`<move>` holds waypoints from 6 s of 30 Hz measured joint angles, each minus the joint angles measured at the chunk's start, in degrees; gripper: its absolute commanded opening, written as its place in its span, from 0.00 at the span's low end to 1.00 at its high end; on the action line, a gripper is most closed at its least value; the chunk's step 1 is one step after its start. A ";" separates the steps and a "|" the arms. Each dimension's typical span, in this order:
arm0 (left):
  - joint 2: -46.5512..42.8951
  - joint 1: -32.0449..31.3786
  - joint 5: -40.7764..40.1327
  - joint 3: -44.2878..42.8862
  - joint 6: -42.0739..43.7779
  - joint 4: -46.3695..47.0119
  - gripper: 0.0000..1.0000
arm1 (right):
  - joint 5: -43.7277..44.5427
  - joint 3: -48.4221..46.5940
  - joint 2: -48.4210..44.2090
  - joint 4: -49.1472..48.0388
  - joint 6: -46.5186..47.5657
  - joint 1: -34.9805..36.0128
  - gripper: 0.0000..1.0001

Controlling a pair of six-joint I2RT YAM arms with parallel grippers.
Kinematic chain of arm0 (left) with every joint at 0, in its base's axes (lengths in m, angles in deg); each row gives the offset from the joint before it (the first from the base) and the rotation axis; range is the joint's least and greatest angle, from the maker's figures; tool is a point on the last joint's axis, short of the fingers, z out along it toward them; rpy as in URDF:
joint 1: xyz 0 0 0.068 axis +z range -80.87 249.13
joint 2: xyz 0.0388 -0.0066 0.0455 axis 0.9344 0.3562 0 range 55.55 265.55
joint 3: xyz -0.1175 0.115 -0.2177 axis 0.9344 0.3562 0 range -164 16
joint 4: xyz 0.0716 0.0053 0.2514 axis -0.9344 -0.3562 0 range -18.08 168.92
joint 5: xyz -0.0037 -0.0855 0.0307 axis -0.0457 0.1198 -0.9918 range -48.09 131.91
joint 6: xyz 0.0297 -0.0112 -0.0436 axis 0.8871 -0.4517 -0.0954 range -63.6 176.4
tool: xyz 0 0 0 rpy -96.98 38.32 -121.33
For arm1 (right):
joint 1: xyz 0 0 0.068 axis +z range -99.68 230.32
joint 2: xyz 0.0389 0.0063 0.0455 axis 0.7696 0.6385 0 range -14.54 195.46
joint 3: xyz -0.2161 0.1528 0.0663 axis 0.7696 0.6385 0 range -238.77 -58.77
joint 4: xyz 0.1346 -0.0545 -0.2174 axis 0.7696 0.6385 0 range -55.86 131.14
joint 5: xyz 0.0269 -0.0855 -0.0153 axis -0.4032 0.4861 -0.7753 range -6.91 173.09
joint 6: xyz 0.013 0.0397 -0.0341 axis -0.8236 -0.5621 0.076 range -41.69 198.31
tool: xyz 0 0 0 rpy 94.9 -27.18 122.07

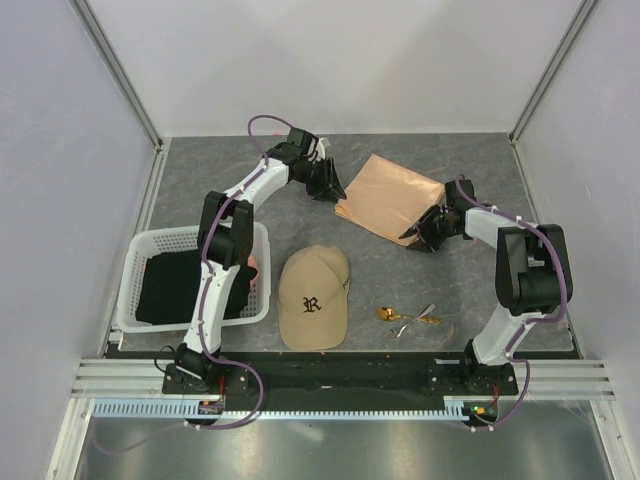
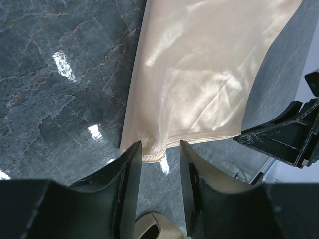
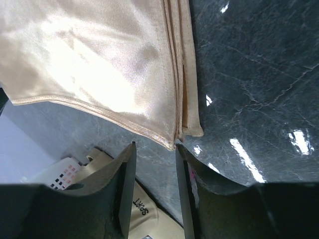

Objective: Fold the napkin into a case and place the utensils inside
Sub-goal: Rotate the square-folded napkin at the center of the board.

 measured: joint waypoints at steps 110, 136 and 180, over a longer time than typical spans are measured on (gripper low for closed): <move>1.55 -1.60 -2.75 -2.75 1.31 -4.61 0.48 | -2.25 3.76 0.76 -4.11 -4.44 -4.66 0.00; -0.87 -1.53 -5.68 3.21 1.36 -4.11 0.44 | -2.69 4.52 0.57 -5.22 -4.33 -4.66 0.00; -1.49 -0.44 3.98 5.55 -6.78 3.02 0.07 | -4.46 -2.45 1.62 3.26 6.51 -7.69 0.00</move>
